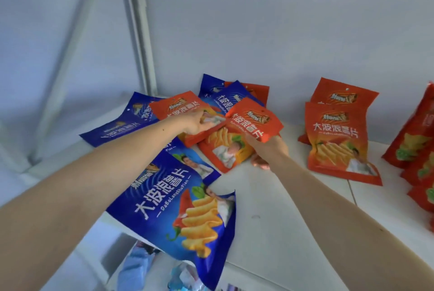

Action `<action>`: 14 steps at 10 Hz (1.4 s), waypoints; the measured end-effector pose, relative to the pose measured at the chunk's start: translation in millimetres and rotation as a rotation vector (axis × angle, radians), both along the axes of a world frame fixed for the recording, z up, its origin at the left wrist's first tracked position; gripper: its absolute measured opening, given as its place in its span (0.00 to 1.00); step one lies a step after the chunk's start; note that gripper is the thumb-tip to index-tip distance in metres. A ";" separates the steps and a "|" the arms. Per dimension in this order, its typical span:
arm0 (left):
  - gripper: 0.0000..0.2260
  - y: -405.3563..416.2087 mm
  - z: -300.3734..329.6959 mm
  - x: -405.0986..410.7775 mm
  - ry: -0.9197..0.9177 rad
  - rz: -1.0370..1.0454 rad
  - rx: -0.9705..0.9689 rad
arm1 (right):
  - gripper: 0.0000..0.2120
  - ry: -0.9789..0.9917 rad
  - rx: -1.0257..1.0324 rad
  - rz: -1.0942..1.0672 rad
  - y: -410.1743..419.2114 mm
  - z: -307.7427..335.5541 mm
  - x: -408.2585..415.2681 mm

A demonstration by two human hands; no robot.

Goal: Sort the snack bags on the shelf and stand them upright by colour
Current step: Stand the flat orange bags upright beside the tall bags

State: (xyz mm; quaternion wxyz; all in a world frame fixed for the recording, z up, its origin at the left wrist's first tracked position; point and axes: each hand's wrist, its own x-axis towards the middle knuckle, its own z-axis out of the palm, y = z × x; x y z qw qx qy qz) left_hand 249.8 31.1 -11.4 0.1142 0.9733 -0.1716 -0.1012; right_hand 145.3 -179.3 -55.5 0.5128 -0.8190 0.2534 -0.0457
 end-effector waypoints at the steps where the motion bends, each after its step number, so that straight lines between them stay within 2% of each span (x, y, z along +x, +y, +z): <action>1: 0.33 -3.2 1.4 -7.8 0.042 -0.039 -0.069 | 0.28 -0.049 0.008 -0.101 -1.1 -1.2 0.9; 2: 0.25 -4.3 6.1 -11.2 0.067 -0.036 -0.254 | 0.24 -0.105 0.077 -0.214 -6.9 0.7 -2.9; 3: 0.36 4.8 7.5 -4.2 -0.104 0.168 -0.207 | 0.16 -0.131 0.216 -0.272 -16.5 -3.8 0.4; 4: 0.52 8.1 6.3 0.5 -0.008 0.393 -0.108 | 0.09 -0.144 0.218 -0.271 -19.5 -2.4 0.3; 5: 0.49 -8.2 10.1 -9.7 0.072 0.312 -0.118 | 0.11 -0.140 0.191 -0.261 -19.9 -0.6 -0.4; 6: 0.52 -19.1 12.3 -16.3 0.096 0.312 -0.142 | 0.13 -0.127 0.224 -0.211 -15.1 1.1 -1.8; 7: 0.80 -22.6 -0.6 6.6 0.210 0.427 -0.400 | 0.33 -0.135 0.256 -0.142 -21.2 -9.1 6.7; 8: 0.76 -24.3 -5.8 16.4 0.233 0.480 -0.520 | 0.34 -0.214 0.270 -0.145 -21.2 -7.1 3.5; 9: 0.69 -23.3 -10.0 24.7 0.232 0.499 -0.619 | 0.28 -0.315 0.320 -0.129 -17.6 2.5 -4.9; 10: 0.48 -30.2 4.1 -0.9 0.304 0.442 -0.818 | 0.17 -0.396 0.435 -0.152 -26.9 7.2 -3.1; 11: 0.34 -36.3 6.3 -6.8 0.365 0.320 -0.922 | 0.07 -0.421 0.438 -0.188 -36.7 8.5 -4.5; 12: 0.29 -38.5 7.8 -8.6 0.400 0.208 -1.046 | 0.04 -0.488 0.384 -0.297 -50.7 10.6 -11.5; 13: 0.42 -35.9 8.9 -7.7 0.448 0.057 -1.094 | 0.08 -0.541 0.375 -0.390 -67.7 18.4 -19.9; 14: 0.48 -40.6 10.2 -11.4 0.532 -0.079 -1.036 | 0.10 -0.569 0.361 -0.395 -77.5 27.0 -23.2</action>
